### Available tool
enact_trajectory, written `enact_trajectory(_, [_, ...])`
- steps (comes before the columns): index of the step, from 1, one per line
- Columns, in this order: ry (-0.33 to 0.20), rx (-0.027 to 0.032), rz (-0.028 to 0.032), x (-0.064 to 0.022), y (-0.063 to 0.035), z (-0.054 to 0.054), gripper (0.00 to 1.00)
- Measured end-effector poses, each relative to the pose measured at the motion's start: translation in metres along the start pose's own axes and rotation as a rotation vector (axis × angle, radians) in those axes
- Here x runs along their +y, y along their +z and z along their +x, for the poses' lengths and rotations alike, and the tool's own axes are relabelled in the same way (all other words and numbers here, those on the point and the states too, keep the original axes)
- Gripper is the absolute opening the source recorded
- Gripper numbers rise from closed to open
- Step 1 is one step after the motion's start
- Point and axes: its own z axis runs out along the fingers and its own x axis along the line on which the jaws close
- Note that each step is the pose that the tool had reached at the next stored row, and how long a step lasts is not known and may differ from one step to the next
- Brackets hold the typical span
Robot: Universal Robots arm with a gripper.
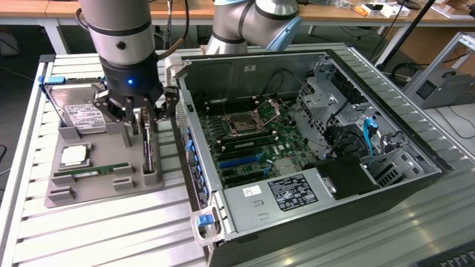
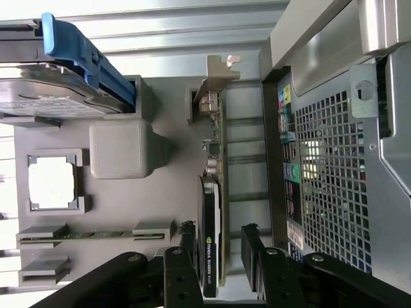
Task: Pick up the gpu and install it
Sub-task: 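Pick up the gpu and move the gpu toward the slot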
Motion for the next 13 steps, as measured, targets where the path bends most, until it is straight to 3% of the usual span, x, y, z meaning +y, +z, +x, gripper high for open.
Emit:
enact_trajectory(7, [0.000,-0.0002,0.0042,0.0028,0.0117,0.001,0.42])
enact_trajectory(13, [0.000,-0.0007,0.0089,0.0102,0.0184,0.001,0.42])
